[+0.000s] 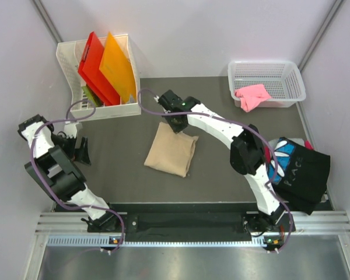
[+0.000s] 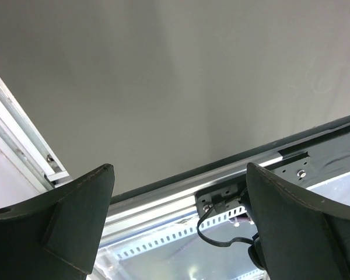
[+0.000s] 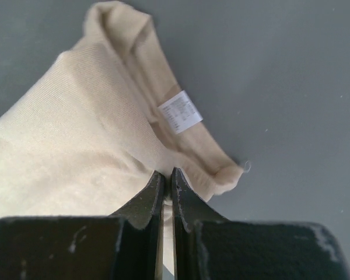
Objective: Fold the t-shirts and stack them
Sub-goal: Fold the long partially folded tshirt into a neat square
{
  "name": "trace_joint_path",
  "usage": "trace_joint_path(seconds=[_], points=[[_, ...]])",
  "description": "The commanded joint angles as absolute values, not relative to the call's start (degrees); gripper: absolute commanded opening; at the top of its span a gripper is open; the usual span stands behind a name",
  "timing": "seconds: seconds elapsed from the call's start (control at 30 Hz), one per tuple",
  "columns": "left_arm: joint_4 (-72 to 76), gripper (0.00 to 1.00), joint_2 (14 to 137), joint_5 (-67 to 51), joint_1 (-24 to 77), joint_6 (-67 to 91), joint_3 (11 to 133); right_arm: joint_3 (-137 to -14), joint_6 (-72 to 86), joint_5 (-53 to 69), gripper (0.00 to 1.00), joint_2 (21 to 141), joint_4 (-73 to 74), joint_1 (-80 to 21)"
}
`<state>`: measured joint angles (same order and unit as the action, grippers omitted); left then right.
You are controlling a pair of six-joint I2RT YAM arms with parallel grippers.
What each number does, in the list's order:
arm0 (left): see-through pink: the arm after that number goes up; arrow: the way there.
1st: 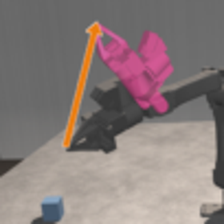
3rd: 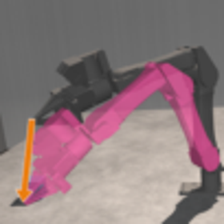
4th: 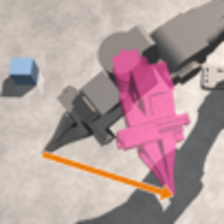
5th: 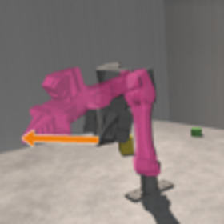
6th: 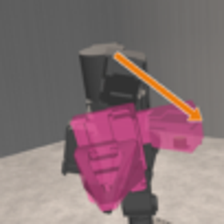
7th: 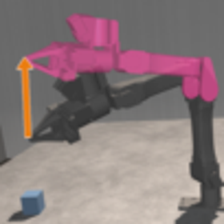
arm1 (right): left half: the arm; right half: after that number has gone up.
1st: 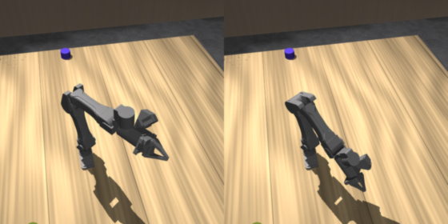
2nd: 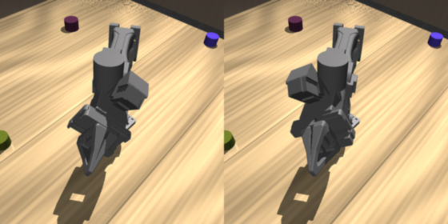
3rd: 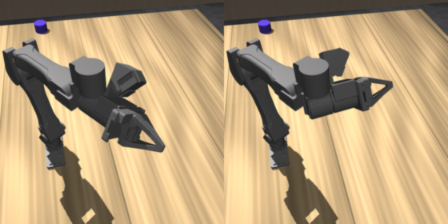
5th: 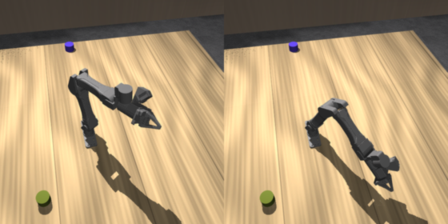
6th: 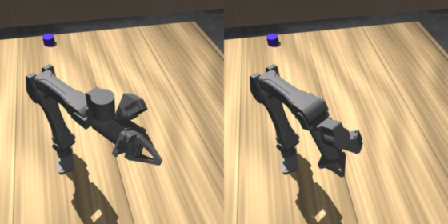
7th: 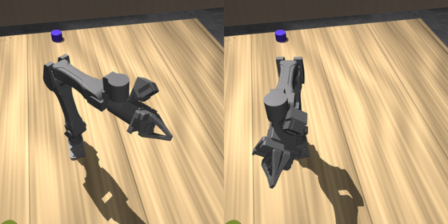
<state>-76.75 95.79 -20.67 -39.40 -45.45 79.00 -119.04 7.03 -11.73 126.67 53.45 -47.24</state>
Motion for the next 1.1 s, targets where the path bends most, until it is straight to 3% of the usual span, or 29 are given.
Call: trace_joint_path(seconds=[0.0, 0.13, 0.17, 0.23, 0.27, 0.37, 0.53, 0.7, 0.87, 1.07], points=[[-86.22, 0.99, 92.20, -20.48, -39.46, -48.08, 78.31, -123.48, 4.93, -10.46, 0.00, 129.71, 49.22, -43.86], [-86.31, 0.99, 91.41, -20.56, -39.20, -47.90, 79.10, -124.10, 5.62, -8.79, 0.00, 131.92, 48.60, -40.79], [-86.40, 0.99, 91.06, -20.57, -39.11, -47.99, 79.36, -124.54, 5.89, -7.92, 0.15, 132.45, 48.69, -40.35], [-86.31, 0.99, 90.27, -19.87, -37.71, -47.81, 79.89, -126.12, 6.85, -6.68, 0.33, 133.50, 49.39, -39.21], [-86.31, 0.99, 89.74, -19.34, -36.75, -47.64, 80.07, -126.56, 7.38, -6.68, 0.55, 133.42, 49.39, -38.94], [-86.31, 0.99, 87.90, -19.25, -29.65, -46.32, 82.52, -127.96, 9.84, -9.04, 0.83, 132.54, 50.18, -37.80], [-85.96, 0.99, 87.89, -22.49, -18.65, -41.31, 93.30, -127.18, 15.90, -6.87, 0.83, 127.45, 50.71, -33.15], [-83.51, 0.99, 89.65, -26.28, -6.70, -37.97, 100.10, -118.85, 25.45, 16.98, 0.74, 120.43, 43.01, -29.45], [-77.18, 0.99, 89.03, -25.58, 5.94, -35.86, 96.86, -106.74, 35.14, 31.79, 0.68, 119.27, 32.98, -29.36], [-73.39, 0.99, 90.88, -24.79, 9.23, -31.91, 94.48, -94.42, 45.69, 43.76, 0.66, 118.13, 18.12, -30.58]])
